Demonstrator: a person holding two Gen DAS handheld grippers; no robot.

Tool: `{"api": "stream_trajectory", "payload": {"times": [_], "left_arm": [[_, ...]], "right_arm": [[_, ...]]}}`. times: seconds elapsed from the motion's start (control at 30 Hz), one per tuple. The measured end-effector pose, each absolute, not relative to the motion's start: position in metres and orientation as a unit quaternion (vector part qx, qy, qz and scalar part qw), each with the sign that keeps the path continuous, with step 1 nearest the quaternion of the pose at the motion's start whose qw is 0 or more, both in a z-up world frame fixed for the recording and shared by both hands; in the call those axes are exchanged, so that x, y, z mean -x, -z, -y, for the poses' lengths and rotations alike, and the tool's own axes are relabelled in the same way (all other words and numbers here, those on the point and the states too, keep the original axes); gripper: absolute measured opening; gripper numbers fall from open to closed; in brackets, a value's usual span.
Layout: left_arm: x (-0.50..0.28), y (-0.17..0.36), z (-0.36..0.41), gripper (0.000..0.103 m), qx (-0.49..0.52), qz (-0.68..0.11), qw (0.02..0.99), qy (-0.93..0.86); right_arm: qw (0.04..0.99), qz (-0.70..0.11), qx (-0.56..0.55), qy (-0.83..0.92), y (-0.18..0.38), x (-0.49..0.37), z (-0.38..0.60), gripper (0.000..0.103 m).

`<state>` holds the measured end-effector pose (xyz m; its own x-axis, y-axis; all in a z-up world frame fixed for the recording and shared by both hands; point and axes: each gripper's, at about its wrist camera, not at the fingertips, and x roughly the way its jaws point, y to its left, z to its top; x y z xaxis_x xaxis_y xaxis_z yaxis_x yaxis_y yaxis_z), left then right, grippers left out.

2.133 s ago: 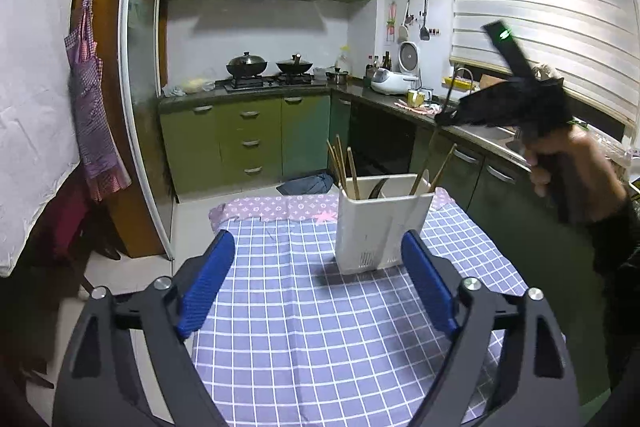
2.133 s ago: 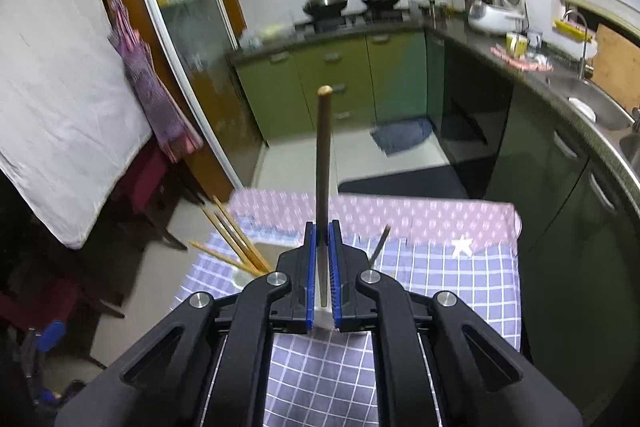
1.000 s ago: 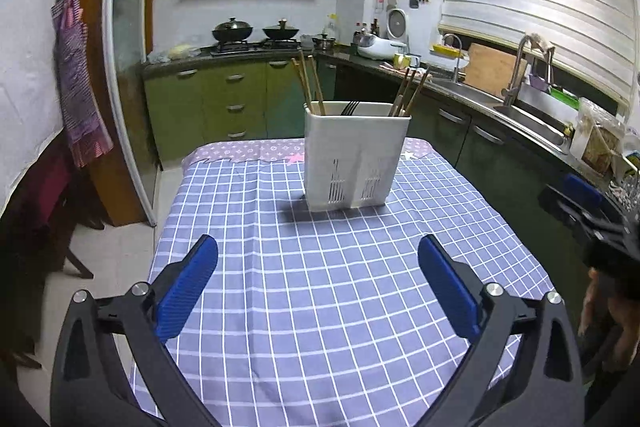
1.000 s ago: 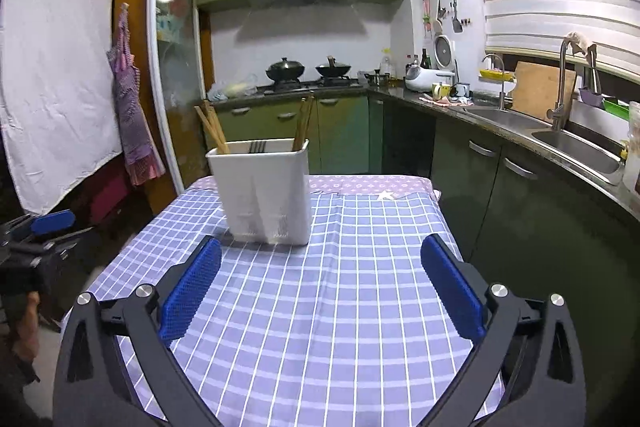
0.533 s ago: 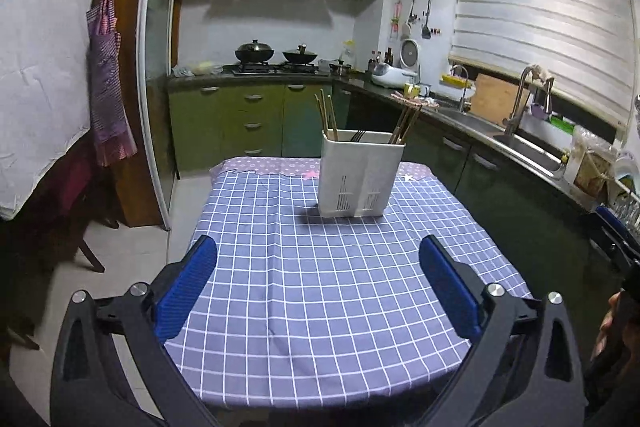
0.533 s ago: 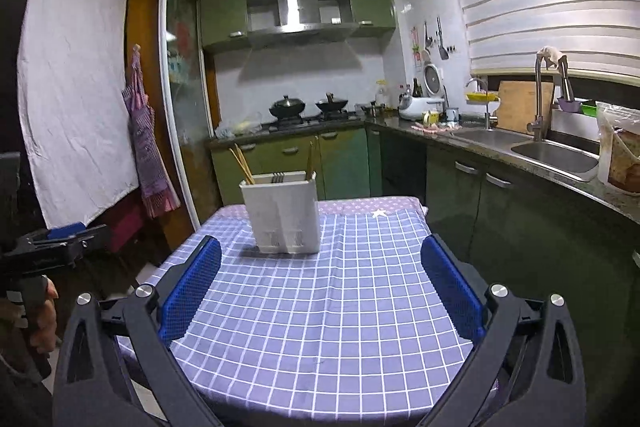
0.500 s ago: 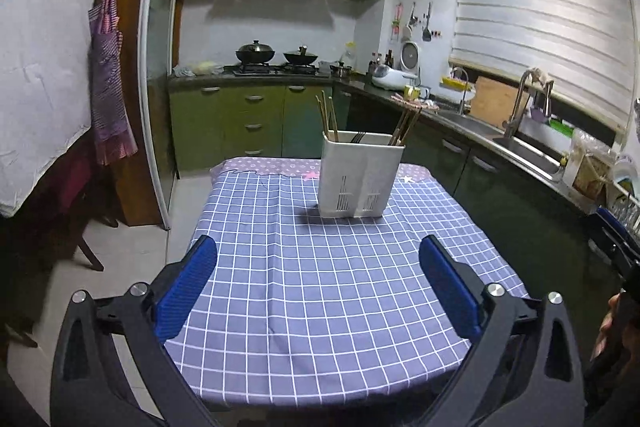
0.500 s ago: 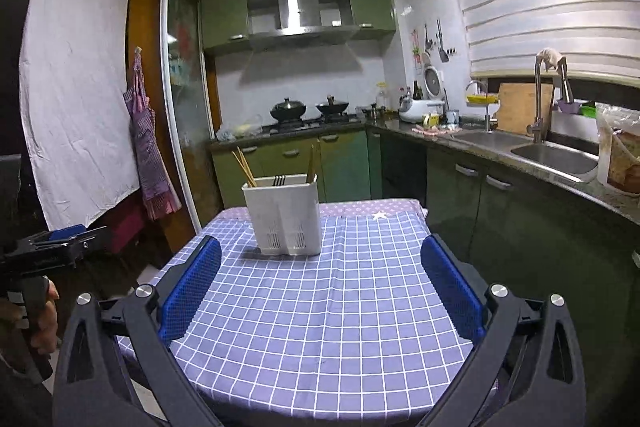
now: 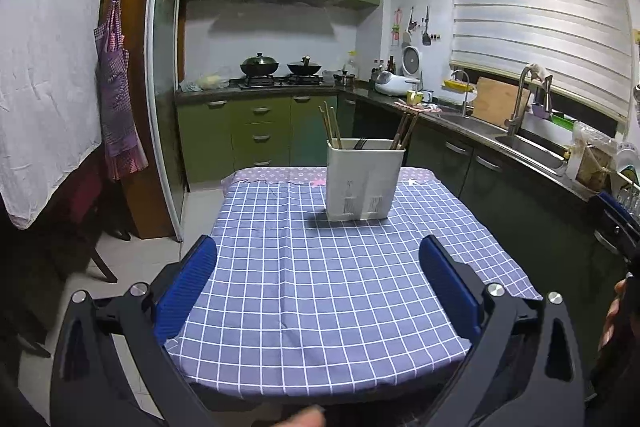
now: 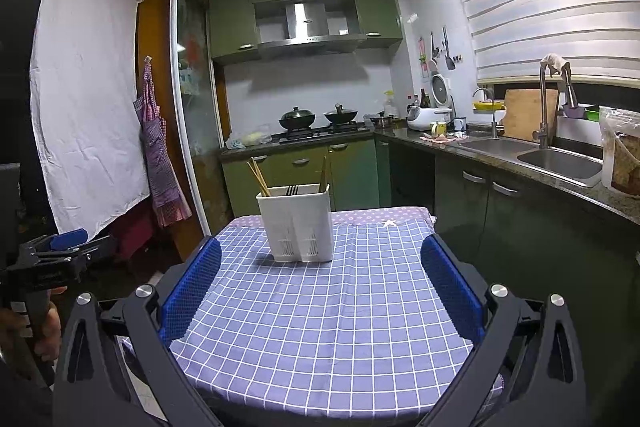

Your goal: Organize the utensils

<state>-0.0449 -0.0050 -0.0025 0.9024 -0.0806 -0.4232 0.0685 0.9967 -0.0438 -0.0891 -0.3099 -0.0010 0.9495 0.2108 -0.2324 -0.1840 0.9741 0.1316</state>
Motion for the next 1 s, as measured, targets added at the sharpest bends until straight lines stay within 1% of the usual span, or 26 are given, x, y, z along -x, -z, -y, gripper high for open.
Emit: {"api": "stream_trajectory", "payload": {"times": [1.0], "left_arm": [[0.042,0.006,0.004,0.096,0.019,-0.217,0.975,0.035]], "right_arm": [[0.983,-0.141,-0.032,-0.111,0.01,0.066,0.288,0.098]]}}
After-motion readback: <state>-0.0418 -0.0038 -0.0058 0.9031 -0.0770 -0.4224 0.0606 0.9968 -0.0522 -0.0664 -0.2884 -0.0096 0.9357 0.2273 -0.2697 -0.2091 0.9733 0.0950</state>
